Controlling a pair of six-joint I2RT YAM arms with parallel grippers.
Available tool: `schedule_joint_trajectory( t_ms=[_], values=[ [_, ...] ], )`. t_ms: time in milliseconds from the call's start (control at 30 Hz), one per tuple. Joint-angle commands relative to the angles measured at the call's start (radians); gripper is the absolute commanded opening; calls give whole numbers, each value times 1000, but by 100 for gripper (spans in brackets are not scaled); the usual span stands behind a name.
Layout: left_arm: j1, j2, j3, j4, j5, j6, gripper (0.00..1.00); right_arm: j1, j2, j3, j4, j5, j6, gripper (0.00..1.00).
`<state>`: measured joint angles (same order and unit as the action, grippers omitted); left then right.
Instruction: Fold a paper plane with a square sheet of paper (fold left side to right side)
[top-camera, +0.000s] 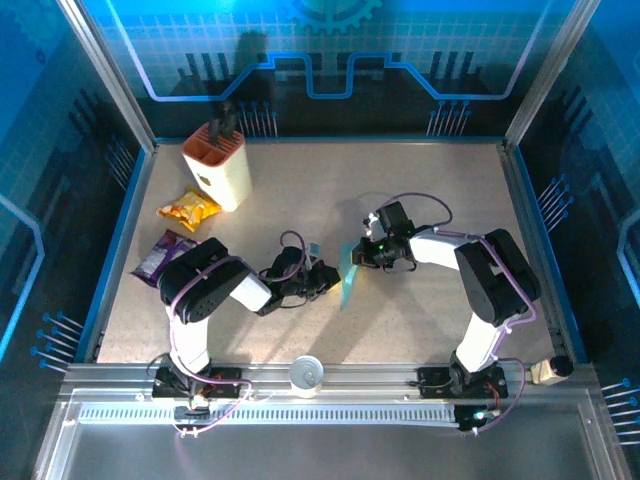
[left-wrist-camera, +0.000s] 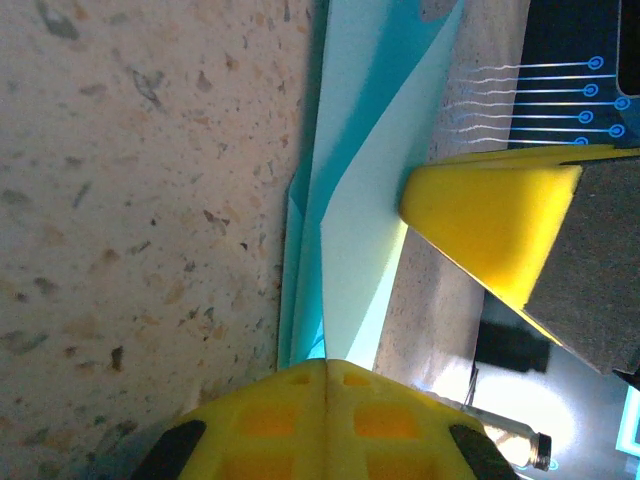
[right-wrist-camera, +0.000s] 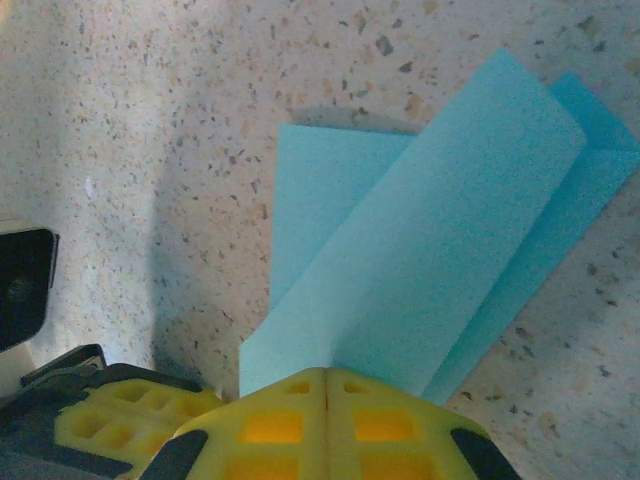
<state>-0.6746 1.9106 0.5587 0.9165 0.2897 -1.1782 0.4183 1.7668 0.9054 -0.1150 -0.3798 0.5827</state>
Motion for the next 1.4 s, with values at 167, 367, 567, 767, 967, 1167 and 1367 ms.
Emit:
schedule_joint_trajectory(
  t_ms=[167, 367, 567, 767, 967, 1167, 1367],
  values=[
    [36, 62, -23, -122, -67, 6, 0, 10, 26, 14, -39, 29, -16, 7],
    [36, 70, -25, -120, -73, -6, 0, 2, 46, 18, -43, 29, -22, 7],
    [38, 76, -31, -126, -84, -22, 0, -6, 70, 22, -65, 34, -33, 7],
    [39, 62, -30, -102, -73, -17, 0, -13, 103, 23, -117, 55, -51, 4],
    [40, -21, -26, -113, -56, 3, 2, -13, 108, 2, -149, 87, -56, 0],
    [47, -161, -14, -264, -78, 48, 18, -13, 108, -16, -147, 100, -41, 0],
    [47, -318, -11, -438, -96, 91, 15, -13, 109, -19, -145, 96, -8, 0]
  ],
)
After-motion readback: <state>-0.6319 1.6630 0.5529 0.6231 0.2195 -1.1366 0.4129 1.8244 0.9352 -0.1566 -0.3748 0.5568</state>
